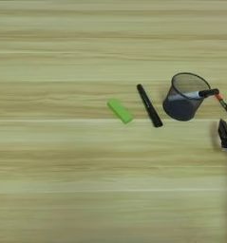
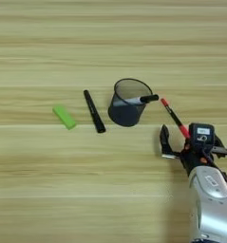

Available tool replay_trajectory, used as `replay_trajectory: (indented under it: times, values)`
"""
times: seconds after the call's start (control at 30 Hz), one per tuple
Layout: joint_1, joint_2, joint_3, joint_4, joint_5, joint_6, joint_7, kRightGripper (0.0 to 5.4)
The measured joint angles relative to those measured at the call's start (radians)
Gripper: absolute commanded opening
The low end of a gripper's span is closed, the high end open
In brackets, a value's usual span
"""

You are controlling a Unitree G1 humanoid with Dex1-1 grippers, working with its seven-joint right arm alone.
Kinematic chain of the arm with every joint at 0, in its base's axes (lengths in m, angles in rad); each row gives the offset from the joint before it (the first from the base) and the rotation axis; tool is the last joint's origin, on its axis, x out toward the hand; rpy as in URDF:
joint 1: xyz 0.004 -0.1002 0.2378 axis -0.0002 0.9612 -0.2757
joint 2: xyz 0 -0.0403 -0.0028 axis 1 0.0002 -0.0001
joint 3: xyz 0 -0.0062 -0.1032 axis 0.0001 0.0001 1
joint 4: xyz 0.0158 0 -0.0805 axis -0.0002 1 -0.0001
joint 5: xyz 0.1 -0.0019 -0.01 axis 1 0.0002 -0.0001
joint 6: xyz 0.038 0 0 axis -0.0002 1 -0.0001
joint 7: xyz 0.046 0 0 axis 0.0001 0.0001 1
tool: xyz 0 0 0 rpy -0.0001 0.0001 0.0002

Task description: Move the objects on the table

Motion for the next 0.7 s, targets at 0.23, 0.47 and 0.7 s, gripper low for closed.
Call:
replay_trajectory:
  times: [0.23,0.47,0.7]
  values:
    - [-0.020,-0.006,-0.001,0.058,0.006,-0.018,0.008,5.34]
    - [-0.028,-0.013,-0.006,0.112,0.033,-0.020,0.016,5.34]
    - [-0.052,-0.027,-0.009,0.152,0.053,-0.020,0.036,5.34]
